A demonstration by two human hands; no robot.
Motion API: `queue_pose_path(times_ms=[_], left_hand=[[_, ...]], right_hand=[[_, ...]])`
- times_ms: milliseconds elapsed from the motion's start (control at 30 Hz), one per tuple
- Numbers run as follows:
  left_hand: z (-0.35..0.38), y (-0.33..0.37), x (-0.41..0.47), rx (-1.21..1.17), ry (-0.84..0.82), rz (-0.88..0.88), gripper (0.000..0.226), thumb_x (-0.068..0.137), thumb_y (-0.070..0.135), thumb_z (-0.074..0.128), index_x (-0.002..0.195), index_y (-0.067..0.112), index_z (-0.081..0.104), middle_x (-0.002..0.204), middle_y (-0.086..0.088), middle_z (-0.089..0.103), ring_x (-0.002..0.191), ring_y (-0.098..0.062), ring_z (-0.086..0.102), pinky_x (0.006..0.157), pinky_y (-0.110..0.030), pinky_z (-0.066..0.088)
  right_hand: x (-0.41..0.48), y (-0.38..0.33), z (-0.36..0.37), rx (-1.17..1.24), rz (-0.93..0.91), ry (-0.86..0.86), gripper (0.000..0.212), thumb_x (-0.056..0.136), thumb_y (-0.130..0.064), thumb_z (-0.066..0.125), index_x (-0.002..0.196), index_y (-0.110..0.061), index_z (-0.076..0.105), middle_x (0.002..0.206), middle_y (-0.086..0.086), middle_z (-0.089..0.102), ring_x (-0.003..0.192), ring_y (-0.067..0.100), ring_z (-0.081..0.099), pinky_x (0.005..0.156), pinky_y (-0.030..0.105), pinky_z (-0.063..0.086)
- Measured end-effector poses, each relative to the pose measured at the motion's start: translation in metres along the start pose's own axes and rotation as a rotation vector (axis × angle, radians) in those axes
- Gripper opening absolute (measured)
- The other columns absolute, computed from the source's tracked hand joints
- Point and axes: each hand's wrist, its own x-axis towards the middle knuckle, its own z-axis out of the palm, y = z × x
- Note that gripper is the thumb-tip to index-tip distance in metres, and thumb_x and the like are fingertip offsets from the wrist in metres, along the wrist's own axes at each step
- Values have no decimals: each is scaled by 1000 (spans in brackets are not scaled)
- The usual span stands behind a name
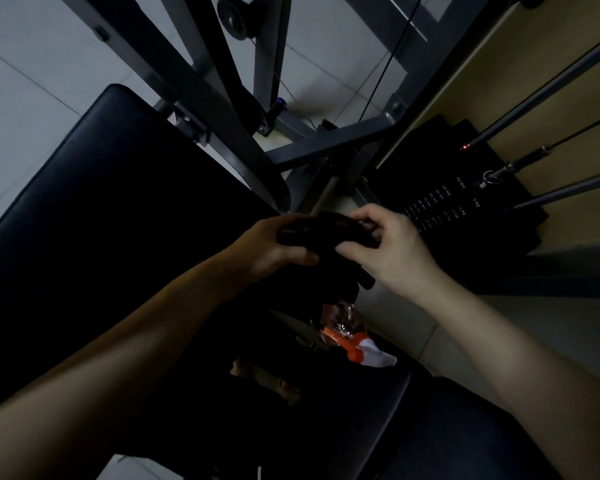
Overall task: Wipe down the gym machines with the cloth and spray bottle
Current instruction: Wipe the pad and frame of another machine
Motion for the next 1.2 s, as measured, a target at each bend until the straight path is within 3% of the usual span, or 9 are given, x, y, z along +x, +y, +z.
queue_pose_path(times_ms=[133, 233, 400, 500, 600, 733, 933, 1100, 1200], left_hand=[[-17, -23, 18, 329, 228, 26, 27, 81, 17, 81, 104, 27, 70, 94, 11, 71, 80, 8, 65, 71, -11, 49], [-30, -23, 36, 448, 376, 158, 14, 85, 20, 76, 99, 21, 76, 95, 6, 73, 90, -8, 69, 84, -26, 54], [-70, -17, 62, 835, 654, 346, 17, 89, 23, 69, 106, 22, 69, 111, -2, 61, 100, -22, 61, 91, -45, 52], [-95, -28, 68, 1137, 733, 325, 25, 92, 24, 64, 115, 16, 67, 128, -10, 57, 122, -30, 50, 106, -46, 37], [-97, -42, 70, 1410, 679, 341, 25, 99, 30, 50, 111, 15, 66, 122, -8, 62, 125, -30, 47, 110, -44, 27], [-93, -41, 74, 1489, 645, 269, 30, 98, 34, 43, 109, 15, 63, 112, -8, 63, 120, -29, 48, 112, -44, 25], [-95, -40, 79, 1508, 599, 240, 26, 94, 32, 46, 101, 12, 61, 103, -10, 63, 111, -33, 51, 121, -47, 23], [-96, -40, 81, 1517, 600, 240, 30, 94, 35, 41, 101, 12, 59, 103, -10, 62, 110, -33, 50, 120, -47, 24], [-97, -41, 82, 1523, 600, 239, 32, 94, 35, 39, 102, 12, 60, 103, -10, 62, 110, -33, 51, 119, -47, 24]], right_hand=[[8, 13, -11, 193, 104, 131, 29, 69, -36, 81, 80, -11, 69, 74, 8, 69, 73, 25, 69, 69, 49, 57], [9, 16, -8, 563, 160, 129, 40, 75, -29, 73, 74, 6, 55, 72, 14, 58, 72, 28, 60, 64, 36, 47], [38, -2, -14, 894, 217, 215, 16, 90, -16, 64, 74, -13, 60, 80, 4, 66, 85, 21, 67, 75, 34, 51], [66, -9, 0, 786, 153, 263, 18, 86, -21, 68, 77, -7, 61, 83, 7, 64, 88, 24, 63, 80, 39, 48], [96, -8, 25, 525, 105, 181, 14, 87, -16, 72, 80, -5, 67, 77, 1, 67, 79, 13, 63, 79, 35, 51], [126, 6, 63, 264, 119, 24, 21, 87, -17, 73, 92, 3, 67, 81, 6, 66, 69, 9, 59, 63, 13, 44], [155, 35, 116, 360, 268, -295, 41, 90, -48, 57, 78, -9, 64, 73, 11, 57, 73, 15, 56, 73, 30, 39], [192, 50, 136, 302, 272, -528, 3, 93, -15, 61, 91, -17, 62, 91, 3, 64, 89, 15, 58, 82, 26, 43], [211, 56, 139, 253, 265, -683, 17, 99, -8, 56, 111, -13, 68, 103, 5, 68, 93, 10, 61, 80, 13, 46]])
